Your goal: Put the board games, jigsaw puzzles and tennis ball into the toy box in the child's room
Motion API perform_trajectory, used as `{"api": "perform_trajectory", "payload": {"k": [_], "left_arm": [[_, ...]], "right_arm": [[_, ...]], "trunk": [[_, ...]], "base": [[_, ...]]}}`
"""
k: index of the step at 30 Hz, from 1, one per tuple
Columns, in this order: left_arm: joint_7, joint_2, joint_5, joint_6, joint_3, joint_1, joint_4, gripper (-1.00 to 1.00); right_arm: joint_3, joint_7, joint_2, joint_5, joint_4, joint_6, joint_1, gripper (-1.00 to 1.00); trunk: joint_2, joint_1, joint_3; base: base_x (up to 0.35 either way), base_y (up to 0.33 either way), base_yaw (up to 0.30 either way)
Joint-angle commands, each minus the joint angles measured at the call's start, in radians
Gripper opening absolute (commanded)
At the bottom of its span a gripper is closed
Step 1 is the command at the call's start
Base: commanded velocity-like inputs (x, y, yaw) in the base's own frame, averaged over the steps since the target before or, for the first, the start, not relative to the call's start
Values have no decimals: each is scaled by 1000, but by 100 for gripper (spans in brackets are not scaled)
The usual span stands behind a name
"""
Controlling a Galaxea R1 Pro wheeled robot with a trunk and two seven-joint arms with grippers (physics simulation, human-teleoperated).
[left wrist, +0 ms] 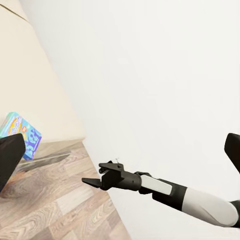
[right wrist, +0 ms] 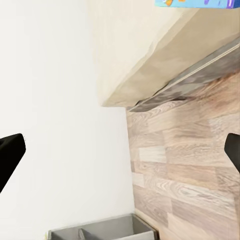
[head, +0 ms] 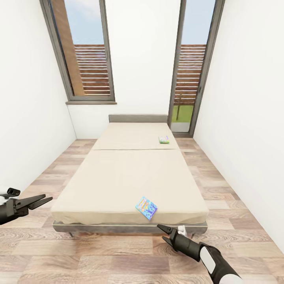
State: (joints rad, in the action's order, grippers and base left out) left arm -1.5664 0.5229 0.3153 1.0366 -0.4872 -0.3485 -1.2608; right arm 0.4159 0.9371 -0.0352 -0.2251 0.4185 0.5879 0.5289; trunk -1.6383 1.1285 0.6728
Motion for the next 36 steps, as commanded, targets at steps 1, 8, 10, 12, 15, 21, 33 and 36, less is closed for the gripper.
{"api": "perform_trajectory", "payload": {"k": [1,8,10,12,15,21,33,36], "left_arm": [[-4,0,5,11,1,0,0,100],[-4,0,57,11,5,2,-2,100],[-4,-1,60,11,5,2,-2,100],[-4,-1,63,11,5,2,-2,100],[-4,-1,65,11,5,2,-2,100],[-4,-2,65,11,6,2,-2,100],[-4,-7,65,11,6,2,0,100],[-4,-8,65,11,6,2,0,100]], "right_arm": [[4,1,-2,-2,1,7,1,100],[7,2,-5,-4,3,7,6,100],[7,3,-6,-8,4,7,7,100],[7,2,-7,-27,5,6,9,100],[7,2,-7,-50,7,5,11,100],[7,4,3,-71,8,6,19,100],[9,0,-12,-109,17,-10,25,100],[14,-3,-9,-164,18,-12,24,100]], "trunk": [[-8,4,4],[-57,31,26],[-71,38,32],[-85,46,39],[-106,58,48],[-148,81,67],[-232,127,104],[-253,138,114]], "base": [[0,0,0],[0,0,0],[0,0,0],[0,0,0],[0,0,0],[0,0,0],[0,0,0],[0,0,0]]}}
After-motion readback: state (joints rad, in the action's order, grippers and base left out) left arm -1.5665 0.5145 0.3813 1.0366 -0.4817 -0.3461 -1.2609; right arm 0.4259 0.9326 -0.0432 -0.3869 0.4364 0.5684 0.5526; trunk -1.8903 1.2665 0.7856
